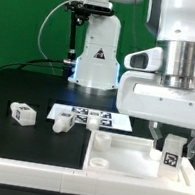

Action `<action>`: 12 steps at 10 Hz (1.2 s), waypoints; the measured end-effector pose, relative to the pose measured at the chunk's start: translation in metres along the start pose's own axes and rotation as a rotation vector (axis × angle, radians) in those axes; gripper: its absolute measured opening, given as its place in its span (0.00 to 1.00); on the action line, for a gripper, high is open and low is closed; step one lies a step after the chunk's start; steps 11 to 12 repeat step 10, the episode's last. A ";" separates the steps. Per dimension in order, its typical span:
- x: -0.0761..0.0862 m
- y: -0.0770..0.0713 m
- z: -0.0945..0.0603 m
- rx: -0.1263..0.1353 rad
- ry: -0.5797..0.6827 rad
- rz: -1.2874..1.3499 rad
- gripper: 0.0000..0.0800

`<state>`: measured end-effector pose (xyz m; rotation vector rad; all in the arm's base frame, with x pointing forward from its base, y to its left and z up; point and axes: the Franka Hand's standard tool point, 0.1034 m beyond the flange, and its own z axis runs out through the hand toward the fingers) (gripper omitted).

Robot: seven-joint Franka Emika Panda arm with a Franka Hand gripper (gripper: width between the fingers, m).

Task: Assemble one leg

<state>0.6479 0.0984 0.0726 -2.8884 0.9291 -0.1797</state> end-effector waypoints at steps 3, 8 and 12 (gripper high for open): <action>0.001 -0.001 -0.002 0.002 0.002 -0.011 0.39; 0.009 -0.015 -0.051 0.030 -0.017 -0.024 0.81; 0.010 -0.015 -0.050 0.029 -0.016 -0.024 0.81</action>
Offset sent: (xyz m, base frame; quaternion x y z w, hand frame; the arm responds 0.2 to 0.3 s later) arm -0.0025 0.0073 0.0323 0.0353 -0.0221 0.0027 0.9991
